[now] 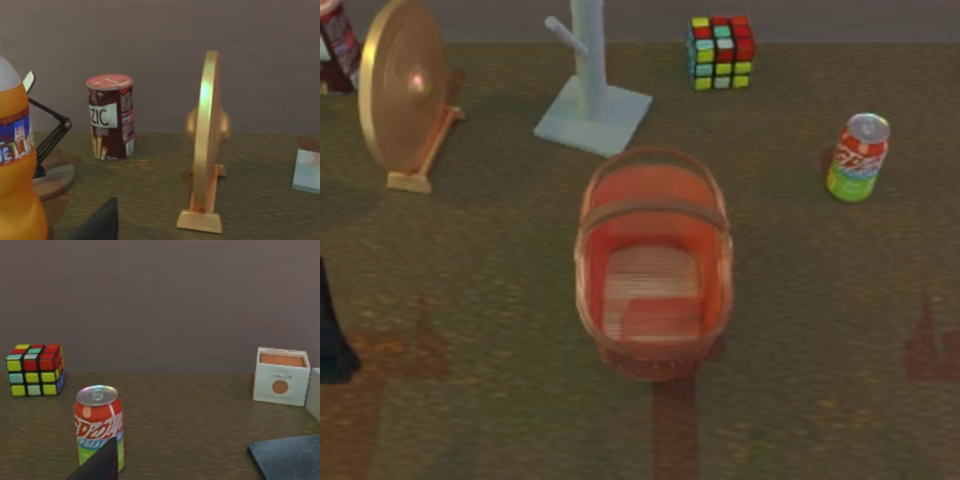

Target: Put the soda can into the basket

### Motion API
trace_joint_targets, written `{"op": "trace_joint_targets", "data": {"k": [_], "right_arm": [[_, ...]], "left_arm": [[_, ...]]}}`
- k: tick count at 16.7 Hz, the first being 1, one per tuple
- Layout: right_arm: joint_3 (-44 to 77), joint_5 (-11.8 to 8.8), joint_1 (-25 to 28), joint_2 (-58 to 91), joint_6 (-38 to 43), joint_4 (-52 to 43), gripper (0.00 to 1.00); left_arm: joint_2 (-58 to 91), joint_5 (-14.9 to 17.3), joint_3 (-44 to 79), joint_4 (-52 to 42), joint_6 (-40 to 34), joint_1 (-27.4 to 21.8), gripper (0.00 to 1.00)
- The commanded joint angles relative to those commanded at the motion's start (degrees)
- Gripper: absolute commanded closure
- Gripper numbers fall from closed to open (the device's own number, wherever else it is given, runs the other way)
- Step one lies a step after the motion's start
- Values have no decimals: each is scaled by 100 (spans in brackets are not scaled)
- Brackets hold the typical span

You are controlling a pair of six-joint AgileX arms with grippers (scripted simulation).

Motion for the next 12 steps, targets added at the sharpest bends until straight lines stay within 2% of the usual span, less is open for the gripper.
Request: {"op": "trace_joint_targets", "data": {"k": [6,12], "right_arm": [[412,-24,43,519,-91,-327,0],[2251,-39,147,2720,-517,-1720,0]], "left_arm": [[0,0,0,0,0,0,0],[0,0,0,0,0,0,0]]}}
